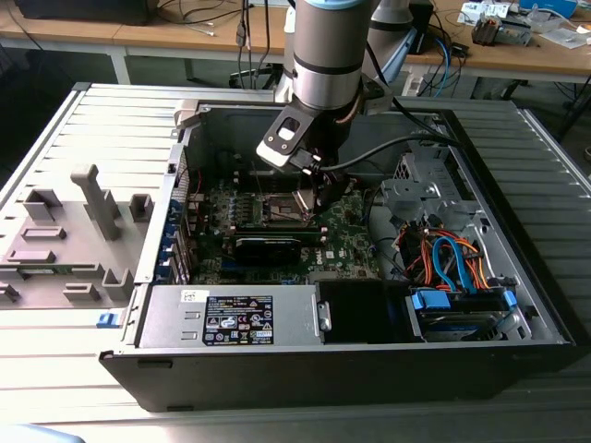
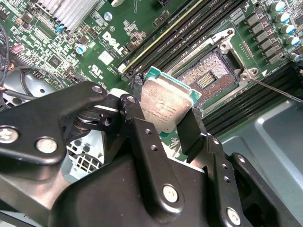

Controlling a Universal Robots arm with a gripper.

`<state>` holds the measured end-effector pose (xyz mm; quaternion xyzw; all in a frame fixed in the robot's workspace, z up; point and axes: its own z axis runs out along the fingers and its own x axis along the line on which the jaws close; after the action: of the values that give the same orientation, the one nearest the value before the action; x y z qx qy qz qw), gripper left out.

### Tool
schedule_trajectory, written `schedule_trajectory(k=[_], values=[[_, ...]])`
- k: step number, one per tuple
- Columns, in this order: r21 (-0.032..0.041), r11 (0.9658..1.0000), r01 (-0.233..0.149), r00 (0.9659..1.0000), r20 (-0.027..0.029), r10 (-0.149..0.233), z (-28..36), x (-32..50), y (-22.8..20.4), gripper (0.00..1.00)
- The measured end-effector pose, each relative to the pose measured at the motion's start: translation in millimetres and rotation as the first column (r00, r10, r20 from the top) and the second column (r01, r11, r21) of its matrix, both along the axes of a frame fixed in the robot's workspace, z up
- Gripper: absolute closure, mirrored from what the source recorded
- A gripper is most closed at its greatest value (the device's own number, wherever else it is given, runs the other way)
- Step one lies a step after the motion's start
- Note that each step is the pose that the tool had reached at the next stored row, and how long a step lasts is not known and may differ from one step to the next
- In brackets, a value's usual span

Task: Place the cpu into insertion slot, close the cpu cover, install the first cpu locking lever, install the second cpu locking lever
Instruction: 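Place the cpu into insertion slot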

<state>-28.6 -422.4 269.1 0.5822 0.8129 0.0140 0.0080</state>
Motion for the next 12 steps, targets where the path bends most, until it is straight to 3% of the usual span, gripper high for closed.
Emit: schedule_trajectory(k=[12], values=[[-0.0050,0.9999,0.013,0.9999,0.0000,-0.013,0.0,0.0,0.0,0.45]])
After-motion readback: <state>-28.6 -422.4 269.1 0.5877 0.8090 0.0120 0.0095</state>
